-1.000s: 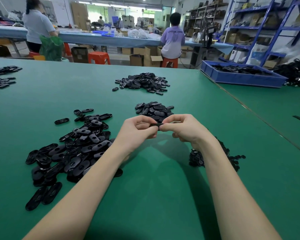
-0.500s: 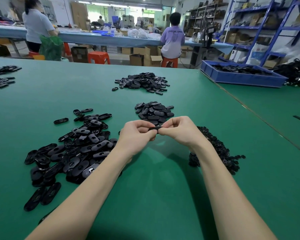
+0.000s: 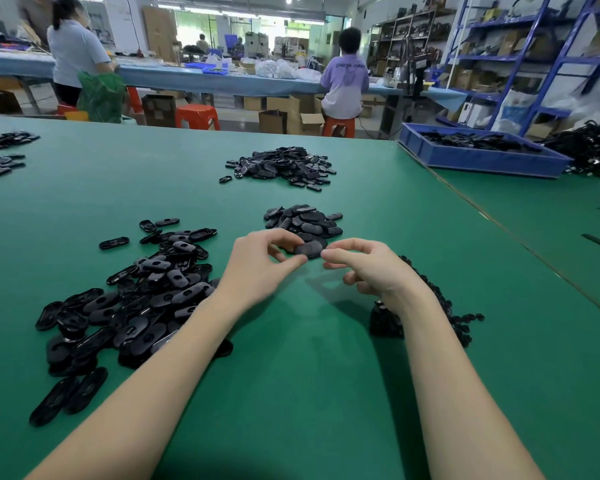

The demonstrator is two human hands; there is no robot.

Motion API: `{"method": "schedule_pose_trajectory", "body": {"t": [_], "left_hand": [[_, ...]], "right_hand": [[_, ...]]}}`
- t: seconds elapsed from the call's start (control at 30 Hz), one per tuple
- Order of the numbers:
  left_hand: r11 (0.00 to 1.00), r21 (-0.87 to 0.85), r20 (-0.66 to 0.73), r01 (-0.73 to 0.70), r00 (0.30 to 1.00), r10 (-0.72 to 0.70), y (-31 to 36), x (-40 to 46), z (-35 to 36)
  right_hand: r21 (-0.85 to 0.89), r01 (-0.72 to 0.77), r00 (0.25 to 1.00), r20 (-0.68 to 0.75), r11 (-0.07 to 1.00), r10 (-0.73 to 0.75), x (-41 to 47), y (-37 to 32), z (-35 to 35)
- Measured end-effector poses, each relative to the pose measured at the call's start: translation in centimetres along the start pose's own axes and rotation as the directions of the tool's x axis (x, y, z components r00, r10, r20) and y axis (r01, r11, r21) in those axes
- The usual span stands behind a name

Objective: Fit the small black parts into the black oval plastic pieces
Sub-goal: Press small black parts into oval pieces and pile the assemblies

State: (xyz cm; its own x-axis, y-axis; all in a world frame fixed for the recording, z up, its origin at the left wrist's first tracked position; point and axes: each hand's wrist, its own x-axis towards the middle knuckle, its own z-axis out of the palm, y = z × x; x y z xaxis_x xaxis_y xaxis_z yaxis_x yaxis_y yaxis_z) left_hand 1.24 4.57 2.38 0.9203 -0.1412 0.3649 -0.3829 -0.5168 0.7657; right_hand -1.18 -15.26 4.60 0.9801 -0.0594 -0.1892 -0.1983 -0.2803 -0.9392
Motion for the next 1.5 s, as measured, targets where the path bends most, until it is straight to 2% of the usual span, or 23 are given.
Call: {"method": "schedule_pose_trajectory", "body": {"t": [0.1,0.37,0.6,0.87,1.07,1.23,1.33,1.4,1.5], "left_hand": [[0.995,0.091,-0.065,0.046,0.997,-0.04,-0.3,3.0,0.9],[0.925,0.266,-0.103,0.272,0.962,-0.254,-1.2,8.2,3.4],[0.944,0.25,-0.159,0.215,0.971,-0.179,-0.8,6.7,3.2],[0.968,0.243,-0.154,0.06,0.988,-0.022,-1.5,1.1,0.7],[0.955,0.273,-0.15,0.114,0.986,-0.075,-2.7,0.3,-2.7],[0.962,0.24,-0.202,0.133,0.976,-0.085,-2.9,0.2,-4.3],[0.95,0.277,-0.234,0.142,0.969,-0.077,-3.6,0.4,-6.1],[0.913,0.362,-0.248,0.186,0.964,-0.098,-4.5,0.6,-7.4],[0.814,0.474,-0.292,0.335,0.932,-0.214,-6.1,0.5,-9.0]], "right_hand": [[-0.028,-0.033,0.999,-0.026,0.999,0.032,0.0,0.3,-0.5],[-0.071,-0.034,0.999,0.035,0.997,0.036,-0.1,0.7,-0.4],[-0.078,-0.027,0.998,0.059,0.997,0.031,0.1,0.6,-0.2],[-0.218,0.011,0.995,0.101,0.976,0.012,-0.2,0.2,1.2],[-0.298,0.14,0.987,0.121,0.944,-0.108,0.1,0.0,3.8],[-0.297,0.251,0.968,0.081,0.921,-0.238,-0.1,-0.4,6.2],[-0.325,0.295,0.955,0.073,0.899,-0.287,-0.2,-0.5,7.2],[-0.365,0.307,0.951,0.091,0.879,-0.295,-0.2,-0.6,7.6],[-0.429,0.324,0.946,0.124,0.843,-0.301,-0.2,-0.5,8.0]]}}
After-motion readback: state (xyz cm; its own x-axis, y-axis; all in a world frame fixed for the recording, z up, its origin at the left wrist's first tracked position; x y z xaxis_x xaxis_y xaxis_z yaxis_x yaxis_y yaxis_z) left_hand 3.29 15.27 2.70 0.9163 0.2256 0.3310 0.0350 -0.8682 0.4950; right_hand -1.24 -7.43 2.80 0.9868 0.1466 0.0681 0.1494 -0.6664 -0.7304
